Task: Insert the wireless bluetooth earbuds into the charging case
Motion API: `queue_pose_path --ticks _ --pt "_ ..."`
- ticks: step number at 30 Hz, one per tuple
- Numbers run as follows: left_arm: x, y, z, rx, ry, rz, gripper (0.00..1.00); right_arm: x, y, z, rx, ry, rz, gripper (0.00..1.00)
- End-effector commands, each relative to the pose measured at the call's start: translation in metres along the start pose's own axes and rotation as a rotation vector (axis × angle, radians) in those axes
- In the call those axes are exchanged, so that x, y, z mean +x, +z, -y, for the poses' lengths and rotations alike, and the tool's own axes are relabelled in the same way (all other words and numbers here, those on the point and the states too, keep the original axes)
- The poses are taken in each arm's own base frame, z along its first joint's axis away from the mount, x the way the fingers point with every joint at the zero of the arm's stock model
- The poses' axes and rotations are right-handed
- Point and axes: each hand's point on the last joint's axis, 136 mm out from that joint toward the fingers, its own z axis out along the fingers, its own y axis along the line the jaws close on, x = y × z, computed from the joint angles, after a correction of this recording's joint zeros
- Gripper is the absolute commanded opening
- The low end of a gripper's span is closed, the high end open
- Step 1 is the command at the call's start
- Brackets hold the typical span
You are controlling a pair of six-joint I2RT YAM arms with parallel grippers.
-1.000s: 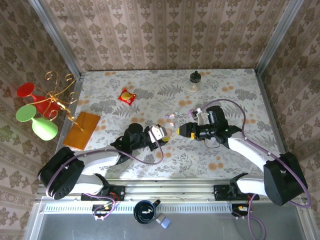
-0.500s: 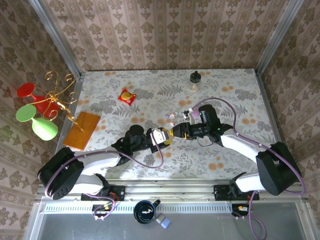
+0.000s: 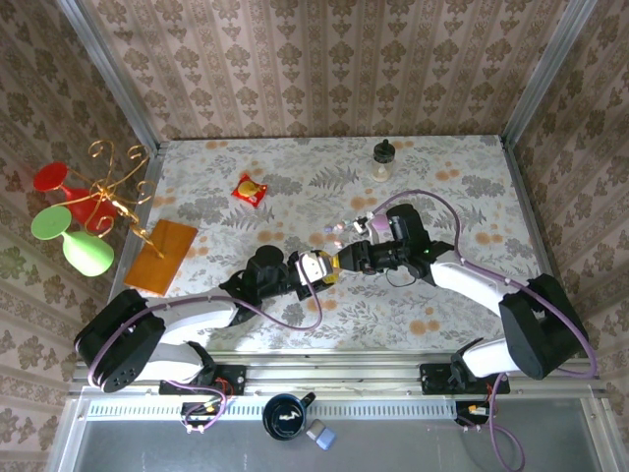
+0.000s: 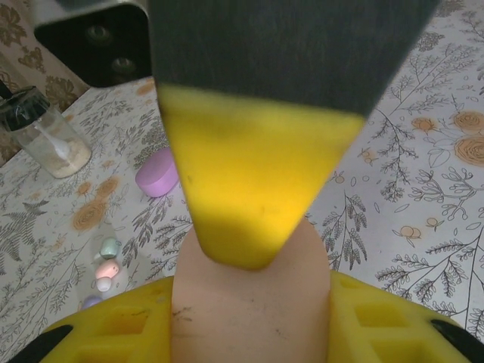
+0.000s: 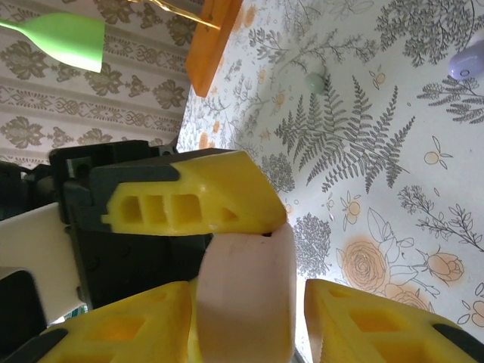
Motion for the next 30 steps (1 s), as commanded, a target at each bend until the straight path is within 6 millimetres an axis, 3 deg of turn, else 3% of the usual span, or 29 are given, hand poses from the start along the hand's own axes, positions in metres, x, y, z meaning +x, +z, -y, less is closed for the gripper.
queue_pose_path --ticks 1,4,7,10,14,18,24,30 --pt "-0.014 0.003 -0.005 -0.009 -0.016 0.027 0.35 -0.002 0.003 -0.007 -0.023 -0.017 -0.020 0.41" --pt "-0.015 0.003 -0.004 -0.005 -0.026 0.030 0.35 -0.001 0.004 -0.005 -0.024 -0.015 -0.026 0.38" --pt "-0.013 0.003 -0.004 -0.005 -0.025 0.024 0.35 -0.003 0.003 -0.005 -0.015 -0.017 -0.013 0.28" --pt "-0.013 0.001 -0.005 -0.017 -0.027 0.029 0.41 -0.007 -0.002 -0.008 -0.014 -0.009 0.009 0.21" --pt "-0.014 -0.006 -0.012 -0.052 -0.069 0.084 0.72 -0.017 -0.017 -0.018 -0.043 0.002 0.073 0.16" --pt "-0.021 -0.019 -0.021 -0.043 -0.152 0.200 0.86 -0.027 -0.036 -0.035 -0.124 0.021 0.145 0.14" --pt "-0.038 -0.037 -0.033 -0.027 -0.212 0.383 0.89 -0.046 -0.060 -0.066 -0.278 0.080 0.263 0.11" --pt "-0.051 -0.042 -0.039 -0.025 -0.187 0.424 0.91 -0.064 -0.069 -0.092 -0.414 0.125 0.300 0.08"
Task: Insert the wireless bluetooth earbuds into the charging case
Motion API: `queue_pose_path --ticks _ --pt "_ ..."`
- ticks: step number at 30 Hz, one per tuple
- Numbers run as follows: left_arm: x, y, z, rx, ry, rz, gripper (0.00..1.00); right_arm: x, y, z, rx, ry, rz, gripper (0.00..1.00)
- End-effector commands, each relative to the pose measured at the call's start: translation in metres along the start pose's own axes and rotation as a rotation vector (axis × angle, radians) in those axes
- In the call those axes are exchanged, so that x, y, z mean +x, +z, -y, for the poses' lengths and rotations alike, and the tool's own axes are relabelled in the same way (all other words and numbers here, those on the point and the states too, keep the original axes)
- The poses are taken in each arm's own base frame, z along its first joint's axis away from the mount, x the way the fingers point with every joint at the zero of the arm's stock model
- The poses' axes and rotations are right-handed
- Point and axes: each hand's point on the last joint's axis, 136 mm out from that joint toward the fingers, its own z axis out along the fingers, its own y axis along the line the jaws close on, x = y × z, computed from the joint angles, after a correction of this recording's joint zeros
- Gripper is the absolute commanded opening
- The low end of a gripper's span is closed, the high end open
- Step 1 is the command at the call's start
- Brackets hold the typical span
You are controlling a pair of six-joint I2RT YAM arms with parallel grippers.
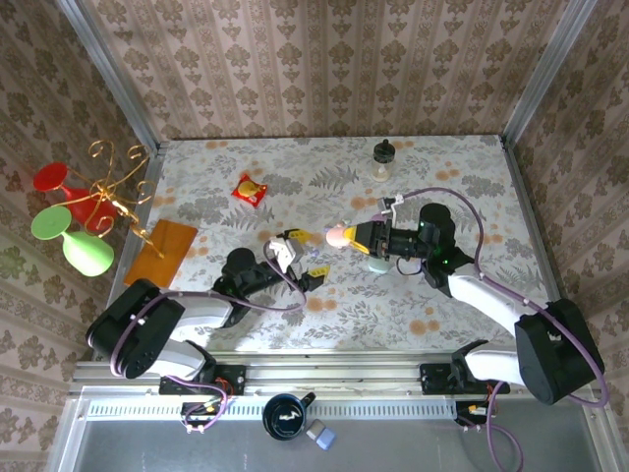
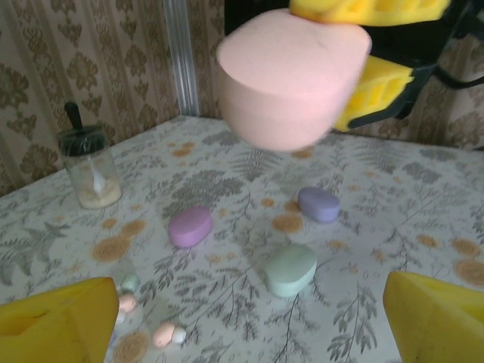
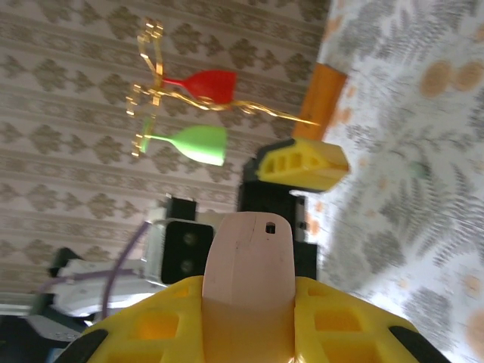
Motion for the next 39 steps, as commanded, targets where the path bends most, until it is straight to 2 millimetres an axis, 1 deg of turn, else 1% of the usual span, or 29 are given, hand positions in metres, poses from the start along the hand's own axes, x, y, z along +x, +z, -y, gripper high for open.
queue_pose_path --ticks 1,3,5,9,11,12,14,17,20,25,31,39 --pt "-0.038 -0.003 0.005 0.038 0.046 0.128 0.91 -0.008 0.002 -0.036 -0.149 0.017 0.009 0.08" --pt "-0.043 -0.004 0.001 0.036 0.065 0.138 0.91 -0.011 0.005 -0.042 -0.200 0.040 0.006 0.08" --pt "-0.044 -0.003 -0.004 0.038 0.073 0.141 0.89 -0.014 0.010 -0.044 -0.239 0.084 0.006 0.06" --pt "-0.052 0.001 -0.008 0.057 0.081 0.156 0.87 -0.012 0.021 -0.038 -0.273 0.162 -0.021 0.03" --pt "-0.058 0.003 -0.011 0.054 0.086 0.168 0.86 -0.010 0.023 -0.036 -0.268 0.171 -0.027 0.01" --pt "-0.060 0.003 -0.008 0.083 0.092 0.172 0.85 -0.009 0.023 -0.036 -0.269 0.169 -0.029 0.00" --pt "-0.064 0.004 -0.009 0.085 0.098 0.181 0.83 -0.008 0.023 -0.038 -0.271 0.159 -0.033 0.00" --pt "-0.065 0.005 -0.012 0.098 0.094 0.182 0.76 -0.005 0.025 -0.037 -0.269 0.150 -0.053 0.00" --pt "-0.069 0.006 -0.007 0.152 0.081 0.188 0.68 -0.002 0.027 -0.034 -0.265 0.144 -0.068 0.00" --pt "-0.077 0.004 0.002 0.221 0.066 0.199 0.59 0.003 0.027 -0.038 -0.272 0.115 -0.090 0.00" --pt "-0.079 0.003 0.006 0.247 0.059 0.200 0.54 0.009 0.029 -0.037 -0.271 0.112 -0.112 0.00" --pt "-0.082 0.004 0.007 0.253 0.052 0.205 0.47 0.012 0.030 -0.032 -0.260 0.118 -0.116 0.00"
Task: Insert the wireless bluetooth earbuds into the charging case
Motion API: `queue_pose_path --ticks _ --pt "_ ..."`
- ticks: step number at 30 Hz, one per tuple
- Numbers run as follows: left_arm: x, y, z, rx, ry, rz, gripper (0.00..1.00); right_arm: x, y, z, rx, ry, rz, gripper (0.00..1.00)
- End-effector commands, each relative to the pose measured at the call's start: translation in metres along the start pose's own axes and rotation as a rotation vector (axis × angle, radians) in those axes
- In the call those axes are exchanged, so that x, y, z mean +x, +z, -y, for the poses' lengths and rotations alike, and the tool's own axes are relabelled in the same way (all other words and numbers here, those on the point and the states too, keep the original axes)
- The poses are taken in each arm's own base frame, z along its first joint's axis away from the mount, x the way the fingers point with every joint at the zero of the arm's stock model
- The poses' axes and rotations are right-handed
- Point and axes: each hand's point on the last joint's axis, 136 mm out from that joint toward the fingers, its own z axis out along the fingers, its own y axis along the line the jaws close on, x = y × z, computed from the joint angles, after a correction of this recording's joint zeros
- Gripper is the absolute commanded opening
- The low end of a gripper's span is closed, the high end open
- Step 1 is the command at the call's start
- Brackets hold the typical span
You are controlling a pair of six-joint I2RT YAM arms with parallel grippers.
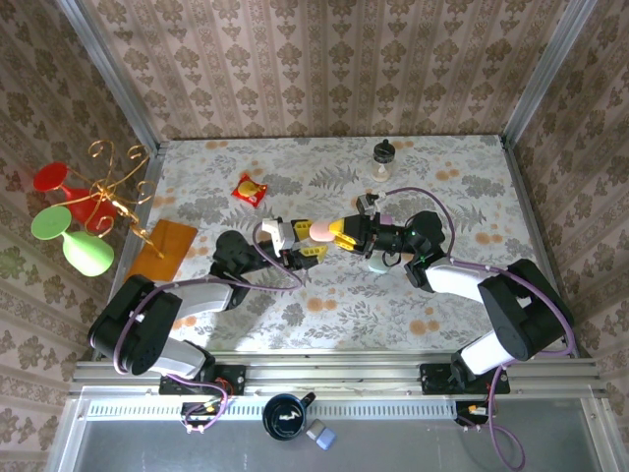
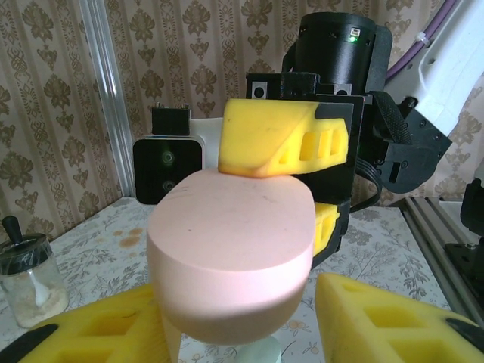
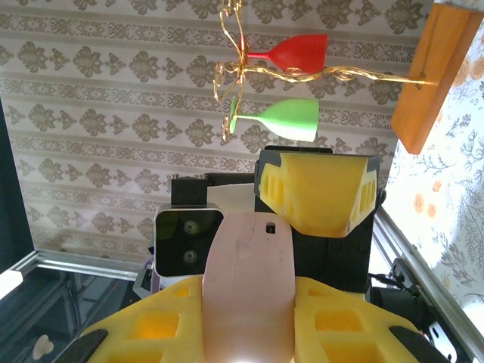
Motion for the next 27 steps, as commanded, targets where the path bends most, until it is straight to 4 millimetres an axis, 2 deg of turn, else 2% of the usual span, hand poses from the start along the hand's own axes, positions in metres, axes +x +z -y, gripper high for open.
queue_pose_path --ticks 1,10,14,22,27 --pt "-0.0196 0.0026 0.0018 0.030 0.029 0.046 0.46 0.0046 0.0017 -0.0037 -0.019 -0.046 -0.024 0.00" --pt "-0.0180 0.0022 -0.0027 -0.001 0.025 0.045 0.44 0.0058 0.0016 0.0011 -0.003 -0.042 -0.029 0.00" --pt "-0.0186 0.0024 -0.0043 -0.010 0.029 0.047 0.48 0.0061 0.0009 0.0023 0.002 -0.044 -0.027 0.00" --pt "-0.0172 0.0029 -0.0049 -0.009 0.026 0.044 0.46 0.0068 0.0005 0.0035 0.011 -0.043 -0.028 0.00" --pt "-0.0199 0.0034 -0.0027 -0.001 0.032 0.049 0.50 0.0071 0.0003 0.0055 0.020 -0.044 -0.028 0.00"
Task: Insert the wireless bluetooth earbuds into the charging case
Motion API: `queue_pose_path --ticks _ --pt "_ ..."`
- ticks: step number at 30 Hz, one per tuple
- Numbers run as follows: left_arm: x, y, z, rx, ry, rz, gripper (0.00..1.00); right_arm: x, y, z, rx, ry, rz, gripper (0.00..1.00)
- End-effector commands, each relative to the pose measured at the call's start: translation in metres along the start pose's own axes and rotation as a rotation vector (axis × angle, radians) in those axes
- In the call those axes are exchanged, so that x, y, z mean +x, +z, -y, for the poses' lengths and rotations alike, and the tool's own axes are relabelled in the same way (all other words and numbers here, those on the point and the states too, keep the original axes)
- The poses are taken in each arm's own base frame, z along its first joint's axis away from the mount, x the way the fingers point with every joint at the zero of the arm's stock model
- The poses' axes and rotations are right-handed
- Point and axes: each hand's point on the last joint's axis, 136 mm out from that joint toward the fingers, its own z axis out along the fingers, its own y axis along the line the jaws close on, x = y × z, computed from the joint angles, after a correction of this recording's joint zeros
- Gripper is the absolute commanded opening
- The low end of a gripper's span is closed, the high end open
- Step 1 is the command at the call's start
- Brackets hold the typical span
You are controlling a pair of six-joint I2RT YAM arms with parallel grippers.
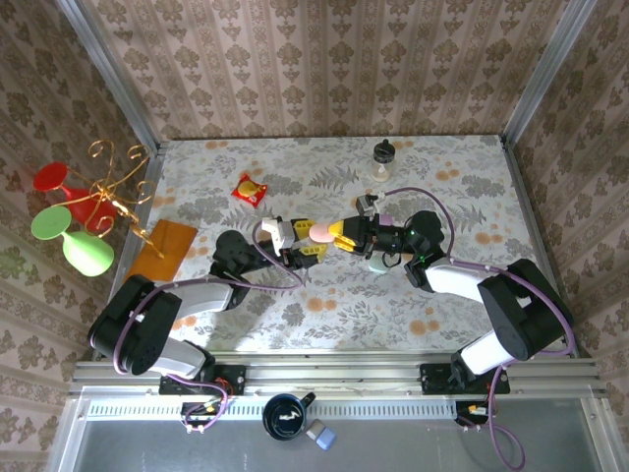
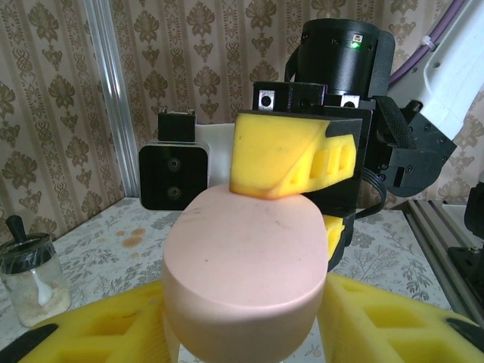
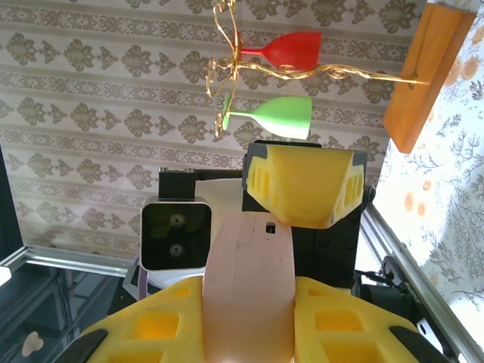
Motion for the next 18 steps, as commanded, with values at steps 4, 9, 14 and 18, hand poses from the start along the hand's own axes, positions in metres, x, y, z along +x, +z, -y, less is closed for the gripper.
queue_pose_path --ticks 4,9,14,18 --pt "-0.018 0.005 0.002 0.025 0.036 0.044 0.44 0.005 0.001 -0.002 -0.002 -0.029 -0.020 0.00" --pt "-0.016 0.006 0.004 0.039 0.037 0.041 0.36 0.005 0.001 0.000 0.005 -0.025 -0.023 0.00" --pt "-0.015 0.005 0.010 0.066 0.065 0.039 0.35 0.003 0.000 0.004 0.023 -0.015 -0.006 0.04" --pt "-0.009 0.004 0.012 0.068 0.066 0.025 0.35 -0.001 -0.002 0.003 0.042 -0.038 0.023 0.31"
